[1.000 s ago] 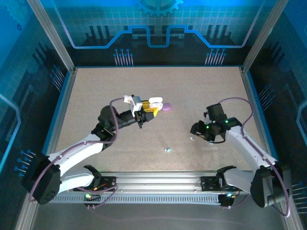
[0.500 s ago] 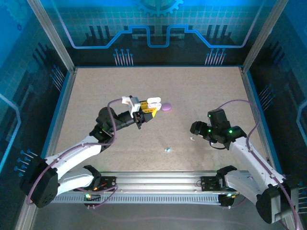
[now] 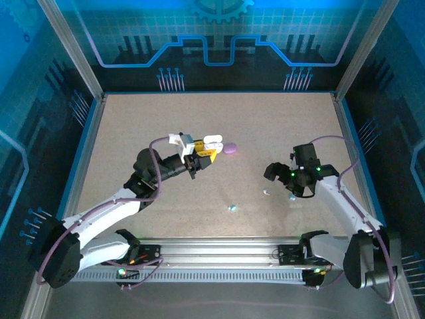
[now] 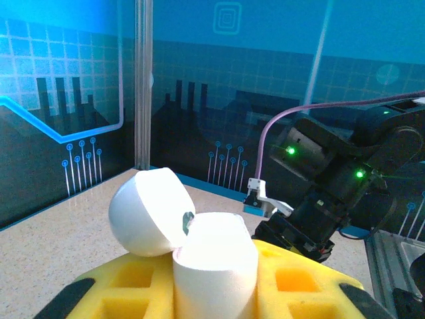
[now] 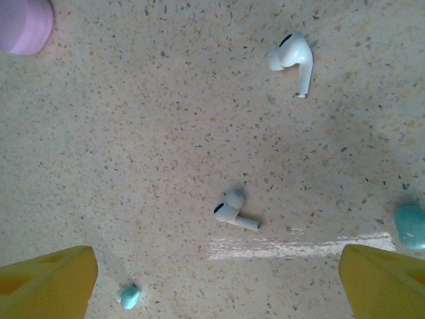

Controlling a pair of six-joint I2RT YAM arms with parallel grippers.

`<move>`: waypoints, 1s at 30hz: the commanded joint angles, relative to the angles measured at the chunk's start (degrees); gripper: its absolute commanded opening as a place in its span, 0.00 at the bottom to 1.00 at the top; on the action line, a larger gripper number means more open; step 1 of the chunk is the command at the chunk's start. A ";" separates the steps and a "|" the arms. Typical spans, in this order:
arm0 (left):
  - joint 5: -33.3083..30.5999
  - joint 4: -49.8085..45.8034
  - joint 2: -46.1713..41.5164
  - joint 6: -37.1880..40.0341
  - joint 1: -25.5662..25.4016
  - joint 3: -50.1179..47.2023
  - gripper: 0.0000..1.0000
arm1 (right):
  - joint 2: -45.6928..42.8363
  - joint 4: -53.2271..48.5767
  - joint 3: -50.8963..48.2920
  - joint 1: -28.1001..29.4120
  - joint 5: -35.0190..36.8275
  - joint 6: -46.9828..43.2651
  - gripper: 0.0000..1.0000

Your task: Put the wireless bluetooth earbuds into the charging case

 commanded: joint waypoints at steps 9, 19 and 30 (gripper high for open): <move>-2.12 -0.60 -2.80 1.79 -0.36 -0.03 0.23 | 12.69 -5.96 8.21 -0.30 6.74 -2.84 0.73; -1.78 -1.70 -2.88 1.77 -0.34 0.19 0.22 | 28.69 -7.66 20.10 -2.76 10.39 -11.32 0.53; -1.96 -2.49 -3.15 1.93 -0.37 0.32 0.23 | 39.52 -11.19 27.64 -2.38 11.19 -16.20 0.45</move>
